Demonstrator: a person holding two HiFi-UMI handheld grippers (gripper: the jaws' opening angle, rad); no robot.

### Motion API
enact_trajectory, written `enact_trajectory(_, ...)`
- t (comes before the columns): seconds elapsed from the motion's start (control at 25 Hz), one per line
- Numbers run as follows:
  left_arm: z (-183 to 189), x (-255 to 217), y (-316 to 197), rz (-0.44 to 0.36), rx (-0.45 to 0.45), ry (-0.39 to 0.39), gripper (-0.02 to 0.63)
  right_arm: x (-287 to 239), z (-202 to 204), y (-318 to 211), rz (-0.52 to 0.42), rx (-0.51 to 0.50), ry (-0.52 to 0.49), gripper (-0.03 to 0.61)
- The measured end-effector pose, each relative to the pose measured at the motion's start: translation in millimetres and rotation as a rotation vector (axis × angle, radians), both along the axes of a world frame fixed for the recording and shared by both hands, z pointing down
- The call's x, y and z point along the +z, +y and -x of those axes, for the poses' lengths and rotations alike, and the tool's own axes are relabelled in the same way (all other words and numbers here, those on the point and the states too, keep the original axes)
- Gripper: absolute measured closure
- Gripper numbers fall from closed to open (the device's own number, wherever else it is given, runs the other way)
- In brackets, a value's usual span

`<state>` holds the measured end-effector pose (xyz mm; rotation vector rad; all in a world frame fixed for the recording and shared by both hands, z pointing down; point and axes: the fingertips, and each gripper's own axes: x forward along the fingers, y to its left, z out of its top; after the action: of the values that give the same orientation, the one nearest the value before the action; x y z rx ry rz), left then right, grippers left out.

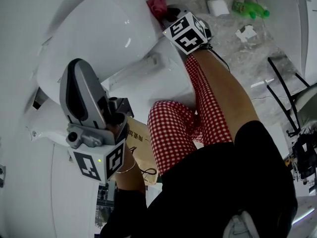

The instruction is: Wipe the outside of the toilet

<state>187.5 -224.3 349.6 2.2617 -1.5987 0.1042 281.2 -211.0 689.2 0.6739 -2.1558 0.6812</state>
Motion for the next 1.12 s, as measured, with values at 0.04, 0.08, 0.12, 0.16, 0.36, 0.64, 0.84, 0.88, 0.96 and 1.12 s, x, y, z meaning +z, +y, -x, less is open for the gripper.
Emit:
enact_trajectory(0.04,-0.4,0.7,0.2,0.005,0.002,-0.003,0.603,0.7,-0.2,0.7,-0.002,-0.003,0.003,0.518)
enact_trajectory(0.08,-0.4,1.5,0.5,0.011,0.004,-0.004,0.603,1.3,-0.8,1.5,-0.004,-0.004,0.005,0.518)
enact_trajectory(0.12,0.1,2.2,0.7,0.016,0.003,-0.005,0.603,1.6,-1.7,2.3,-0.005,-0.002,0.004,0.518)
enact_trajectory(0.16,1.0,2.4,1.1,0.019,0.001,-0.004,0.603,1.4,-3.2,2.1,-0.007,0.004,0.002,0.518)
enact_trajectory(0.36,3.1,-3.8,7.0,0.013,-0.018,0.003,0.603,-29.8,-20.0,-16.7,-0.093,0.111,-0.052,0.518)
enact_trajectory(0.64,2.3,-21.8,15.9,-0.027,-0.063,-0.013,0.603,-112.8,-36.8,-43.9,-0.243,0.192,-0.187,0.518)
enact_trajectory(0.84,21.9,-46.9,27.9,-0.076,-0.160,-0.045,0.603,-172.2,-45.3,-48.5,-0.330,0.201,-0.276,0.518)
enact_trajectory(0.88,24.6,-52.7,32.1,-0.085,-0.178,-0.045,0.603,-184.5,-45.1,-48.3,-0.344,0.199,-0.298,0.518)
enact_trajectory(0.96,25.5,-64.2,41.2,-0.102,-0.202,-0.050,0.603,-209.7,-44.8,-46.3,-0.368,0.189,-0.342,0.518)
enact_trajectory(1.12,18.2,-90.9,63.6,-0.125,-0.227,-0.085,0.603,-259.4,-47.0,-32.3,-0.406,0.138,-0.415,0.518)
